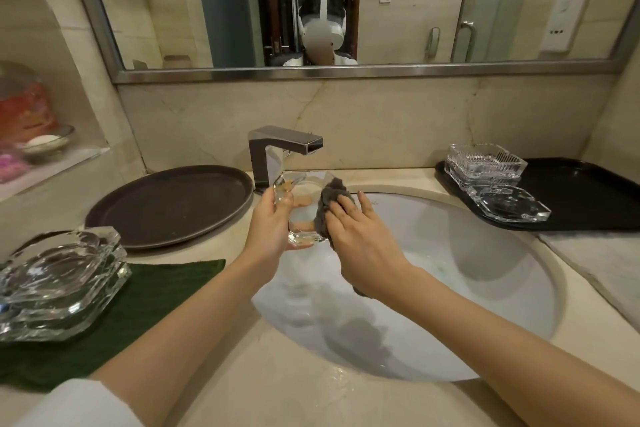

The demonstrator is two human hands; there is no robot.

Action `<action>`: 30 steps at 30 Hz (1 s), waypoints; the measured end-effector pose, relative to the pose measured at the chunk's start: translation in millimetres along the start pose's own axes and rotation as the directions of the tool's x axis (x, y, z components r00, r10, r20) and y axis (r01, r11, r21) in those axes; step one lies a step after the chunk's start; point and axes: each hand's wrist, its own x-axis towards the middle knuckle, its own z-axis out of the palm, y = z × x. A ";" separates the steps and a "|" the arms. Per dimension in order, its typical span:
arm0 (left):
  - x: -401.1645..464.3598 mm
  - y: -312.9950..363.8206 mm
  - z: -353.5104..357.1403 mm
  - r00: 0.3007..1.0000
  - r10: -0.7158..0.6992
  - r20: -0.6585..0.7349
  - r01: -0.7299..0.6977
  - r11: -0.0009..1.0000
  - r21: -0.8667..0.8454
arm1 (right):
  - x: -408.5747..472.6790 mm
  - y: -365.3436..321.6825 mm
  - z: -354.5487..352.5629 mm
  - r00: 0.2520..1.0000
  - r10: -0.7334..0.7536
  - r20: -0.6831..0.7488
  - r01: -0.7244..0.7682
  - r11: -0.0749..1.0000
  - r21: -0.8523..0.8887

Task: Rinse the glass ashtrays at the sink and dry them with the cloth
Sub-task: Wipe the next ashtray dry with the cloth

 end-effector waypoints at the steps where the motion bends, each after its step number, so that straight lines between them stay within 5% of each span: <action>1: -0.6 0.8 -0.6 1.000 0.004 0.001 -0.004 1.000 -0.008 | -0.4 -1.2 -2.1 1.000 -0.016 -0.001 0.016 0.998 0.068; 8: -2.8 1.9 1.2 0.998 -0.029 0.058 0.030 0.999 -0.023 | -0.8 -15.2 -16.4 0.999 -0.010 0.043 -0.017 0.810 0.586; 14: -6.2 -0.9 3.6 0.991 -0.074 0.111 0.075 0.997 -0.009 | 7.4 -15.4 -10.1 0.989 -0.105 0.107 0.067 0.947 0.313; 22: -3.5 -1.9 4.8 0.996 -0.058 0.062 0.058 0.998 0.004 | -1.5 6.1 -10.0 0.983 0.063 0.173 -0.047 0.995 -0.091; 26: -5.9 -0.9 5.2 0.996 -0.062 0.063 0.062 0.998 0.002 | -7.3 20.7 -4.1 0.999 -0.025 0.026 0.024 0.999 0.034; 30: -4.7 6.4 -0.1 0.986 -0.077 0.146 0.084 0.995 -0.047 | -12.7 26.0 -18.6 0.959 0.283 -0.025 -0.254 0.894 0.369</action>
